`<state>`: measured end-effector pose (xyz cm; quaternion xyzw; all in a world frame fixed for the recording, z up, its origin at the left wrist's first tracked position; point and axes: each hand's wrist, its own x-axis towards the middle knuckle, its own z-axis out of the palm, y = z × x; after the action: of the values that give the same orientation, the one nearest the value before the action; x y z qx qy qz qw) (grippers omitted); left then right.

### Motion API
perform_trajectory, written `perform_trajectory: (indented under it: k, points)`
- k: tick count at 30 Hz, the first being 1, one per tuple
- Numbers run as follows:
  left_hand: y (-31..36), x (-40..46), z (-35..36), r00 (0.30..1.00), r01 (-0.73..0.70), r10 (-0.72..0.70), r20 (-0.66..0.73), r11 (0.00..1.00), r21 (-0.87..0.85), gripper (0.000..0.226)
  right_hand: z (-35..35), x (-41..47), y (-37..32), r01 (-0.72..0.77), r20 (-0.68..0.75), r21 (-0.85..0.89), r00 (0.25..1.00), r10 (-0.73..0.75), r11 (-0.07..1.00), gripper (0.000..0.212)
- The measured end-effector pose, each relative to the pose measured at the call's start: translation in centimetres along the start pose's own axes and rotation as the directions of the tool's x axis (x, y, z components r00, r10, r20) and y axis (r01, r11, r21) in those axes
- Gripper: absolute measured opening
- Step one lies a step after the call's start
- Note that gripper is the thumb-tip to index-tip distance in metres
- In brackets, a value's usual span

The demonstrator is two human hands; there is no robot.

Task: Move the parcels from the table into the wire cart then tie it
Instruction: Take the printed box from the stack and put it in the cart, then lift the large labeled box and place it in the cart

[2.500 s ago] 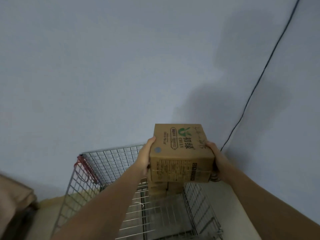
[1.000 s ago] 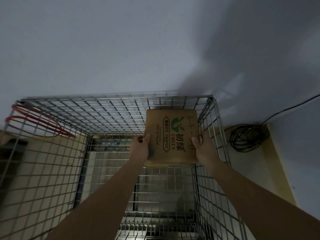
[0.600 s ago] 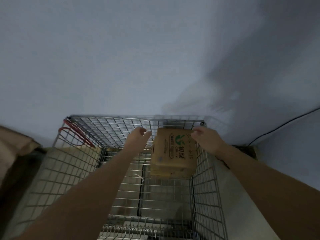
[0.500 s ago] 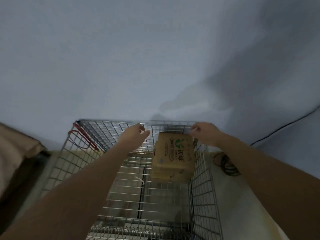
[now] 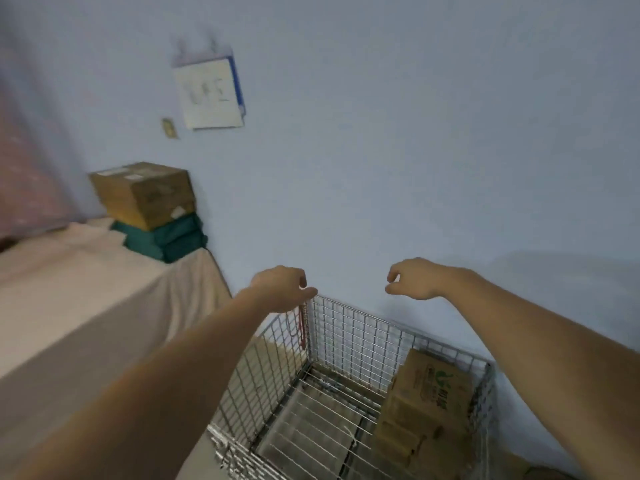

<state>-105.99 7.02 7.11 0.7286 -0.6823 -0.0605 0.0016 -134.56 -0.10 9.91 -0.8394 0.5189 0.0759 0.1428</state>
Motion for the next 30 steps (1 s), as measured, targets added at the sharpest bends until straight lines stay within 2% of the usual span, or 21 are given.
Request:
perform_trajectory:
  k: [6, 14, 21, 30]
  points:
    - [-10.7, -14.1, -5.1, 0.964, 0.250, -0.249, -0.091, 0.968, -0.011, 0.050, -3.2, -2.5, -16.1, 0.239, 0.003, -0.047, 0.971, -0.240, 0.970, 0.043]
    - [-25.1, -28.8, -10.0, 0.846, 0.501, -0.503, -0.174, 0.863, -0.062, 0.040, -4.2, -4.3, -37.6, 0.473, -0.056, -0.101, 0.876, -0.480, 0.875, 0.040]
    - [-34.7, -34.8, -10.9, 0.818, 0.531, -0.536, -0.206, 0.843, -0.087, 0.038, -0.9, -2.8, -50.5, 0.544, -0.060, -0.098, 0.833, -0.550, 0.834, 0.038]
    - [-44.6, -33.6, -11.1, 0.806, 0.562, -0.566, -0.173, 0.824, -0.077, 0.039, -1.3, 3.9, -59.1, 0.551, -0.045, -0.120, 0.828, -0.559, 0.826, 0.036]
